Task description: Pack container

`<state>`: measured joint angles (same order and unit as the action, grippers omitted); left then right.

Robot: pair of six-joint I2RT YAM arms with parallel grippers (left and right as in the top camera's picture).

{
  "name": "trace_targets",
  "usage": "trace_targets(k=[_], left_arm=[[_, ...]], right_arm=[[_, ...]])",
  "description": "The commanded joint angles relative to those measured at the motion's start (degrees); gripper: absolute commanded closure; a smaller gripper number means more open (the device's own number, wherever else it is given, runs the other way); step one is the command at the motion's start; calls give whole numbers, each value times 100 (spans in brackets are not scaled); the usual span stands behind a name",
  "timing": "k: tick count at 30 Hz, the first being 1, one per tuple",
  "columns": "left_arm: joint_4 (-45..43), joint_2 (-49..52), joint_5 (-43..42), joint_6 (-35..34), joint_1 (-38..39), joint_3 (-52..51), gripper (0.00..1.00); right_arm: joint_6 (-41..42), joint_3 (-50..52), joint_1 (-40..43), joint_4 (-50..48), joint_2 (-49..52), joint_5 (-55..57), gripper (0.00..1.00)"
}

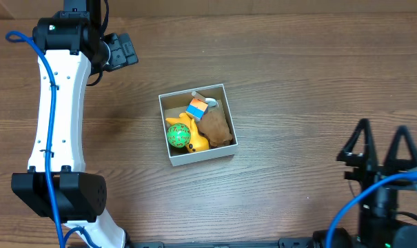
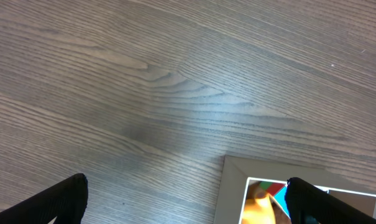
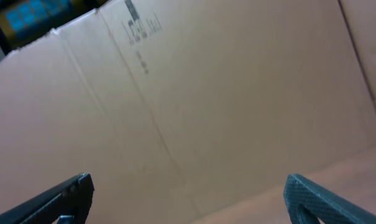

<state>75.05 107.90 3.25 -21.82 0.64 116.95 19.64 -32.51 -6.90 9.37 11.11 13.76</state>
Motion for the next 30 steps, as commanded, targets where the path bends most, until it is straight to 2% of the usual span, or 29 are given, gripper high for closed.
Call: trace_targets(k=[1, 4, 14, 30], left_arm=[[-28, -70, 15, 149, 17, 50, 0], [-26, -70, 15, 149, 11, 50, 0], [-26, -70, 15, 151, 11, 50, 0], [-26, -70, 15, 149, 11, 50, 0]], right_arm=[[170, 962, -33, -632, -452, -55, 0], [317, 1513, -33, -837, -619, -50, 0], [310, 2291, -11, -870, -898, -33, 0], [310, 2728, -11, -903, -1093, -52, 0]])
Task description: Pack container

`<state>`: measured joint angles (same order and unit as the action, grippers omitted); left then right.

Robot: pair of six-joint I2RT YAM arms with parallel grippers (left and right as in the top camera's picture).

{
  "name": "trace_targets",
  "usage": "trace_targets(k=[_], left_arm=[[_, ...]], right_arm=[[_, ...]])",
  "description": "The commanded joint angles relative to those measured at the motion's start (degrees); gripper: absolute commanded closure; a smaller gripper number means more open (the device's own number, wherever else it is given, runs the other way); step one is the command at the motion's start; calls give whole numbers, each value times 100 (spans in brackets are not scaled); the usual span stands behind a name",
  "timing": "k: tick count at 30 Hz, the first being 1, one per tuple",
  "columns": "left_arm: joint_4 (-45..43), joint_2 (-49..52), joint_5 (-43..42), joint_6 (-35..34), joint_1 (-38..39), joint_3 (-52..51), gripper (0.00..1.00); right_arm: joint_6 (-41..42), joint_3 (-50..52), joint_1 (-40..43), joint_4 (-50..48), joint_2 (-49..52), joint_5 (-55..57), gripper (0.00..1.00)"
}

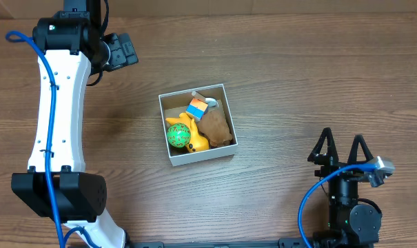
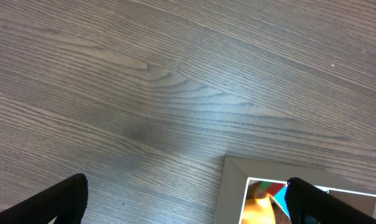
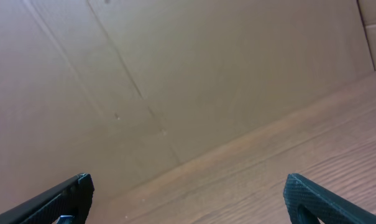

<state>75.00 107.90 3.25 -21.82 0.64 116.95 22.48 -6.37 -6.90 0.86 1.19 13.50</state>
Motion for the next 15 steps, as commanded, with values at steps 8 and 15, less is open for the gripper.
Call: trace_targets(k=[8, 15], left_arm=[[-22, -70, 15, 151, 11, 50, 0], [-22, -70, 15, 149, 11, 50, 0]], right_arm=[[24, 306, -11, -42, -101, -85, 0], [-520, 452, -11, -35, -101, -656, 0]])
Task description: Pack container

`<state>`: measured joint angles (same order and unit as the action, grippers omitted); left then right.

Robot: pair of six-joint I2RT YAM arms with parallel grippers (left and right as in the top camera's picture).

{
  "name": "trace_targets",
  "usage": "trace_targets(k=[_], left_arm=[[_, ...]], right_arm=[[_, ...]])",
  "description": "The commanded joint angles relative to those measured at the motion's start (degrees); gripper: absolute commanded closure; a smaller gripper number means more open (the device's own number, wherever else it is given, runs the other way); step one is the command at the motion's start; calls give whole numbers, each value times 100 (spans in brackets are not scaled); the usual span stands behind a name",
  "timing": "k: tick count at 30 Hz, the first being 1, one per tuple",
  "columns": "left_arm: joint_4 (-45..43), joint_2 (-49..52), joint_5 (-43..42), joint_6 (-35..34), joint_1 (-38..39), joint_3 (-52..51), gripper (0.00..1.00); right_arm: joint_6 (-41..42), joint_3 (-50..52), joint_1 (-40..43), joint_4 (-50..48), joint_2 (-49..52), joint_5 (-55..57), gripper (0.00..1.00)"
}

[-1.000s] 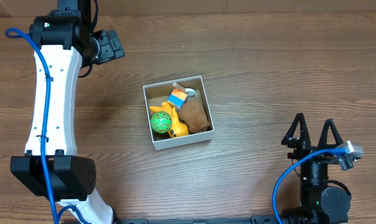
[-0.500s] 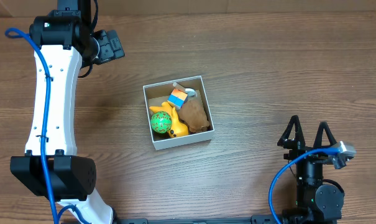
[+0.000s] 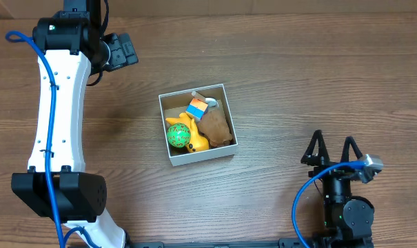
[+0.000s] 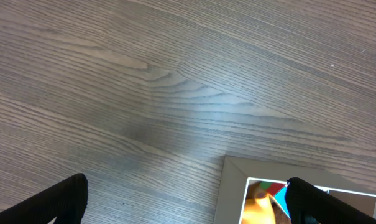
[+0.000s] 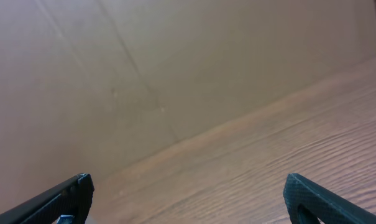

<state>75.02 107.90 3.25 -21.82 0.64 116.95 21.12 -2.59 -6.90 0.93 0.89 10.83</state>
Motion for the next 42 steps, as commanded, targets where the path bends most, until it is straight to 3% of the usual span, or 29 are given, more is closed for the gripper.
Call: trace_targets(k=[1, 18, 42], left_arm=[[-24, -70, 15, 151, 11, 50, 0], [-24, -70, 15, 151, 11, 50, 0], [-24, -70, 15, 151, 11, 50, 0]], right_arm=[[-487, 79, -11, -42, -70, -455, 0], [-767, 83, -11, 605, -70, -496, 0], [-767, 83, -11, 603, -70, -496, 0]])
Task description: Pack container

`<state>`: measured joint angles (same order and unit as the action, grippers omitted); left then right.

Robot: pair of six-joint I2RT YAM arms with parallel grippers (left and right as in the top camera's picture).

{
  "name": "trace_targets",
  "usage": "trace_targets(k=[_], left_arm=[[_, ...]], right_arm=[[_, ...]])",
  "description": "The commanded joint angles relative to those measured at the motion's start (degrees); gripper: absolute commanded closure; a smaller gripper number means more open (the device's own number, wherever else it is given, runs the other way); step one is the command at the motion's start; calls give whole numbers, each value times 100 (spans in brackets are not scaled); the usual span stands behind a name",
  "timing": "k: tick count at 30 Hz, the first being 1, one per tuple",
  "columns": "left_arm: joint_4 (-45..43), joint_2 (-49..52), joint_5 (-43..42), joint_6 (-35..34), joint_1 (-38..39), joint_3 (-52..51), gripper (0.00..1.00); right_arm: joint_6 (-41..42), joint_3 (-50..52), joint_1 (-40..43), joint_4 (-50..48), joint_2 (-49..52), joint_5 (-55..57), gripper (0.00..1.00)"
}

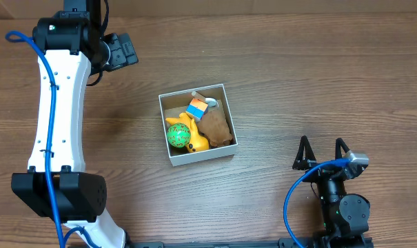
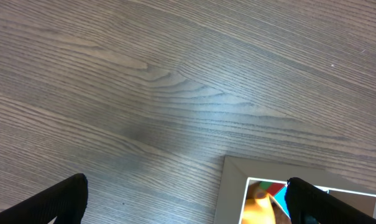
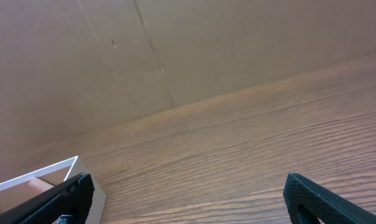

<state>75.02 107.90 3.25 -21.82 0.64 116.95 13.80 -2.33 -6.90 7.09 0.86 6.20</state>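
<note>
A white square box (image 1: 168,126) stands mid-table holding a green ball (image 1: 176,136), a yellow toy (image 1: 195,140), a brown plush (image 1: 216,127) and an orange-and-blue block (image 1: 196,108). My left gripper (image 1: 123,51) hovers open at the far left, apart from the box; its wrist view catches a box corner (image 2: 234,180). My right gripper (image 1: 323,154) stands open and empty near the front right edge, folded back over its base. In the right wrist view the box (image 3: 38,180) shows at the lower left beside one fingertip.
A cardboard wall (image 3: 175,50) rises behind the wooden table (image 1: 298,76). The left arm's white link (image 1: 56,103) runs along the left side, with a blue cable beside it. The right arm's base (image 1: 342,210) sits at the front right edge.
My right gripper has drawn slightly further left and down toward its base, and its camera has tilted so the box now shows. The left arm and the box contents are unchanged.
My right gripper stood open at the far right edge, its camera on the cardboard wall. It then sat further left and lower, near its base, with table showing. Now it is folded still closer in. My left gripper stayed open at the far left throughout.
</note>
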Motion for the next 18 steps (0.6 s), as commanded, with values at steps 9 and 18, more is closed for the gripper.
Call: trace_targets(k=[9, 18], left_arm=[[-24, -203, 15, 151, 15, 50, 0], [-24, -2057, 15, 151, 354, 50, 0]], right_arm=[[-33, 57, -11, -11, -68, -31, 0], [-35, 57, -11, -13, -68, -33, 0]])
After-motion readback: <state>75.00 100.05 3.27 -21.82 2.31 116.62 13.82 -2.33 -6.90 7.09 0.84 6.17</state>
